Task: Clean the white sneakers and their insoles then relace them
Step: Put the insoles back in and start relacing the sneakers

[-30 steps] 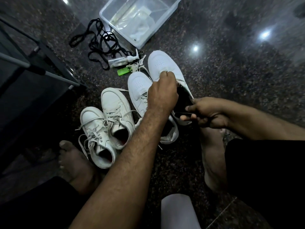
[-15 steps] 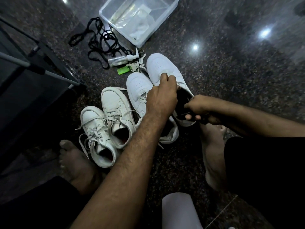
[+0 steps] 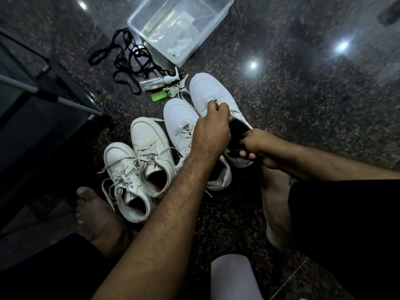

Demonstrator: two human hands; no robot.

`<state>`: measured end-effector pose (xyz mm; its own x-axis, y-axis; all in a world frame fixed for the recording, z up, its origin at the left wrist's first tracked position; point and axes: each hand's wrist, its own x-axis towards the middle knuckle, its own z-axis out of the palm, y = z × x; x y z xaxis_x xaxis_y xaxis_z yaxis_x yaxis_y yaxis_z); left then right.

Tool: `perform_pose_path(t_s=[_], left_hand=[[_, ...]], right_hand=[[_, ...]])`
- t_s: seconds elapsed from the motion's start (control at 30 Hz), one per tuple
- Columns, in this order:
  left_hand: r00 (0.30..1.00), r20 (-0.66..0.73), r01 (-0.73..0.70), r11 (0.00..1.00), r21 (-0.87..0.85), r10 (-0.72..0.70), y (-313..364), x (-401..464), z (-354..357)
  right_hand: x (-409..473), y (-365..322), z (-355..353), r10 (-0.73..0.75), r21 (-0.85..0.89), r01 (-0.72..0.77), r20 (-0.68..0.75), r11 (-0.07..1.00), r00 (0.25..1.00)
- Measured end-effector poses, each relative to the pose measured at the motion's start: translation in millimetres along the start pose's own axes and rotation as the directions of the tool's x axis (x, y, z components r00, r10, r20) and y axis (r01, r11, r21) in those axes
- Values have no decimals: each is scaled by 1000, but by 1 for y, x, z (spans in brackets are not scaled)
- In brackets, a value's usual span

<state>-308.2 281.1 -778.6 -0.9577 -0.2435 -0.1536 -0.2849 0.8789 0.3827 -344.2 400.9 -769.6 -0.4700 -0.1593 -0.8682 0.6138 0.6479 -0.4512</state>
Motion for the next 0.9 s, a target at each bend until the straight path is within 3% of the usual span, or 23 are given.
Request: perform_pose_path(t_s=[0.23,0.5,0.67,0.8,0.9], left_hand=[[1000,2,-3,1000,18,3,2,0,0],[999,-19,-45,998,49,46,-1,-1,-5],[996,-6,-91,995,43,91,4,-8,-6],[988,53,-152,984,95,147,13,-11,-10],[991,80,-108,993,52,104,13,-10,-9]], right_hand=[[-3,2,0,-65,23,64,18,998,998],[-39,-1,-28,25,-26,-19,260,999,965],[-30,17,-14,0,51,-12,232,999,973],[-20,14,-1,-74,208,48,121,977,990],[-14,11,1,-95,221,66,123,973,988]])
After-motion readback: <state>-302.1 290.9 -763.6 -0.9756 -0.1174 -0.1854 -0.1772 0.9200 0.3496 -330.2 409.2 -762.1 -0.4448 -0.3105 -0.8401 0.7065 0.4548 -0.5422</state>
